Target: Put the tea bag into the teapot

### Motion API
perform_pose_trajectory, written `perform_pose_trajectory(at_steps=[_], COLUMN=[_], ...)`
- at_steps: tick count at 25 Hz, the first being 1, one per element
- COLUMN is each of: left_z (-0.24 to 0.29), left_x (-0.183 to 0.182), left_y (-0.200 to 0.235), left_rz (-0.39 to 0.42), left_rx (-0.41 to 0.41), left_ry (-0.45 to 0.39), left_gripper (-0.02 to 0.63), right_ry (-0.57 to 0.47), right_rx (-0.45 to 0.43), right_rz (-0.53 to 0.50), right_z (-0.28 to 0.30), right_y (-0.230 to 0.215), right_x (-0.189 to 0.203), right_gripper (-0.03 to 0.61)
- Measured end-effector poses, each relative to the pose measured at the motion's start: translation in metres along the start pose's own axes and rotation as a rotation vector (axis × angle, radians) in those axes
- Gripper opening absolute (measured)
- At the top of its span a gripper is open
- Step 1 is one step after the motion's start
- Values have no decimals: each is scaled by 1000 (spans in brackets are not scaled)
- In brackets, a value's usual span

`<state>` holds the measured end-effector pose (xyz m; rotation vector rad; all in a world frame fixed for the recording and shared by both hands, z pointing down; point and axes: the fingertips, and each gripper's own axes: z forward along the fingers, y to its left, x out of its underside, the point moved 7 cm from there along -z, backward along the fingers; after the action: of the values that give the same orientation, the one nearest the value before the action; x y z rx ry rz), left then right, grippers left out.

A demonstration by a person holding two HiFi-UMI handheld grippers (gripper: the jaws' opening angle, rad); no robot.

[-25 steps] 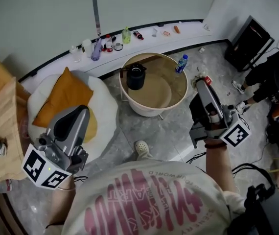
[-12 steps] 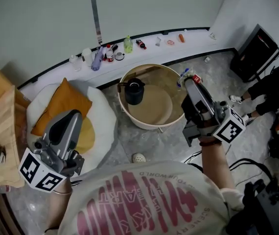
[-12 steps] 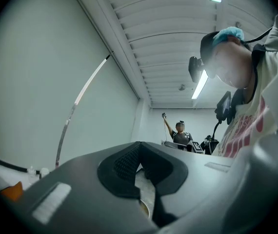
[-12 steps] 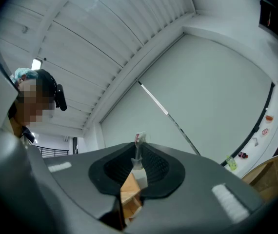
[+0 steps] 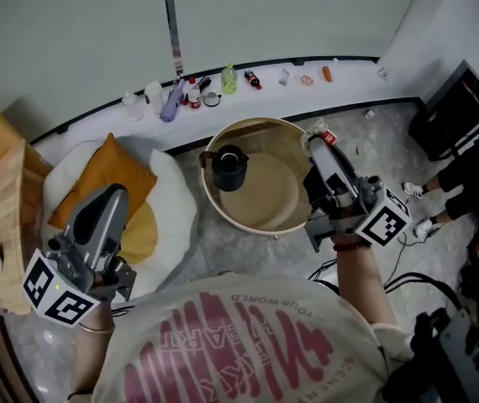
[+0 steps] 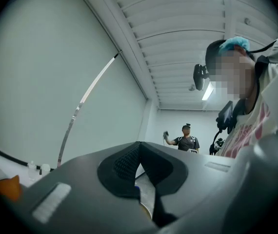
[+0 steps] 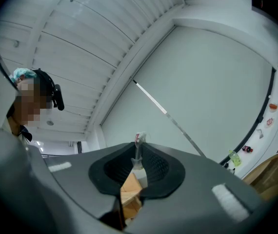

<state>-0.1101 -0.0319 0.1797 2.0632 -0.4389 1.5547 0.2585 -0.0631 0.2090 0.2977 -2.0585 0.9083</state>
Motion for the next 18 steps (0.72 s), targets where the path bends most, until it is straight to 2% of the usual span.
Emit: perform_pose_trajectory(at_steps=[10, 18], left_z=[34, 42], left_x=[24, 28], left_y=[16, 19], left_rz=[-11, 1], left_rx=[-32, -18], left_ry=[-6, 19], left_gripper=[11, 11], right_ry=[13, -6], right_rx=[-11, 10], right_rz=[22, 42], right_z=[3, -3], right_y=[-49, -54], right_x=[-5, -2], right_gripper=[43, 43])
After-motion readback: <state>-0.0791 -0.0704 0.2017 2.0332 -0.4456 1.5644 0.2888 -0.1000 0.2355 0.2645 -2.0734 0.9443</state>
